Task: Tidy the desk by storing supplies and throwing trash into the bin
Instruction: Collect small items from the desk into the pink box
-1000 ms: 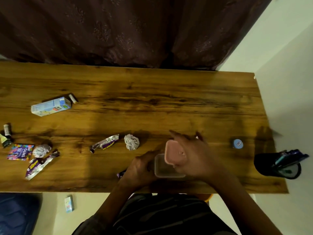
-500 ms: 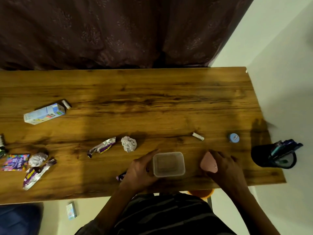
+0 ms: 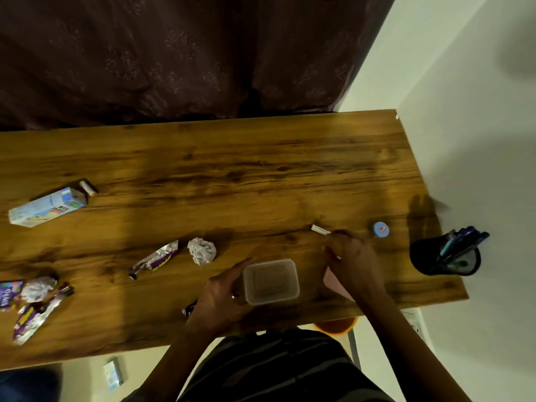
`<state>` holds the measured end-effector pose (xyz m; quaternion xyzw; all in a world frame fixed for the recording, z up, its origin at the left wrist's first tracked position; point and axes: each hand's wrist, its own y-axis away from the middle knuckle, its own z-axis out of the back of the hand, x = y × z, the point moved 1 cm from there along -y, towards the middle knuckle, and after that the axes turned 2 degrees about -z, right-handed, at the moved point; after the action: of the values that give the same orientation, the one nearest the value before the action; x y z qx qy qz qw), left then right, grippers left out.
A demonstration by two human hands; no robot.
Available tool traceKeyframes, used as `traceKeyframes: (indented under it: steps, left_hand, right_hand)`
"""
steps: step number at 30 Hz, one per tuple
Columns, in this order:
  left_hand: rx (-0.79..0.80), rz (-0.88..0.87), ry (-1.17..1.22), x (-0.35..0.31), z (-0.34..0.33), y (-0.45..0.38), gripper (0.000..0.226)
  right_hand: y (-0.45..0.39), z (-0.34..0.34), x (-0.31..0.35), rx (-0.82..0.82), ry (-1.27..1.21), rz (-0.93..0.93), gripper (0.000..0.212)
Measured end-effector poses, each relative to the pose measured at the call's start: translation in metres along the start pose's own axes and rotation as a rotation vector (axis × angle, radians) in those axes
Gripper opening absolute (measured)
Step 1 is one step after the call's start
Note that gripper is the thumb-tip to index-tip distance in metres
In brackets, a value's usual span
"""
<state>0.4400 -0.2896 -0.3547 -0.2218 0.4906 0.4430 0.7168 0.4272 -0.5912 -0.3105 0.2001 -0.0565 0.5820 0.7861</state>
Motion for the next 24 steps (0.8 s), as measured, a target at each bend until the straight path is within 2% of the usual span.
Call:
traceKeyframes:
  steps: [5, 8, 11, 13, 17, 20, 22, 24]
  left_hand:
    - [-0.004, 0.002, -0.016, -0.002, 0.0, 0.001, 0.078]
    - [-0.021, -0.013, -0.018, -0.003, 0.0, 0.0, 0.079]
    - [-0.046, -0.012, -0.015, -0.002, -0.001, 0.002, 0.079]
    - [-0.038, 0.004, 0.023, -0.002, -0.003, 0.002, 0.077]
    - [-0.082, -0.004, 0.03, -0.004, -0.006, 0.004, 0.075]
    - [-0.108, 0.018, 0.026, -0.005, -0.007, 0.005, 0.075]
    - [-0.121, 0.028, 0.035, -0.006, -0.008, 0.006, 0.073]
    - [-0.141, 0.012, 0.036, -0.007, -0.01, 0.006, 0.07]
  right_hand:
    - [-0.043, -0.002, 0.025, 0.096, 0.138, -0.018, 0.046]
    - [-0.053, -0.004, 0.028, 0.106, 0.204, 0.001, 0.036]
    - [-0.054, -0.007, 0.025, 0.176, 0.169, -0.008, 0.032]
    - [-0.048, -0.006, 0.023, 0.183, 0.068, -0.014, 0.032]
    - [-0.017, 0.013, 0.038, 0.005, -0.309, 0.043, 0.025]
    - [0.019, 0.045, 0.073, -0.048, -0.603, 0.094, 0.021]
    - [0.035, 0.05, 0.096, -0.007, -0.648, 0.107, 0.021]
    - [0.041, 0.037, 0.112, 0.026, -0.583, 0.133, 0.021]
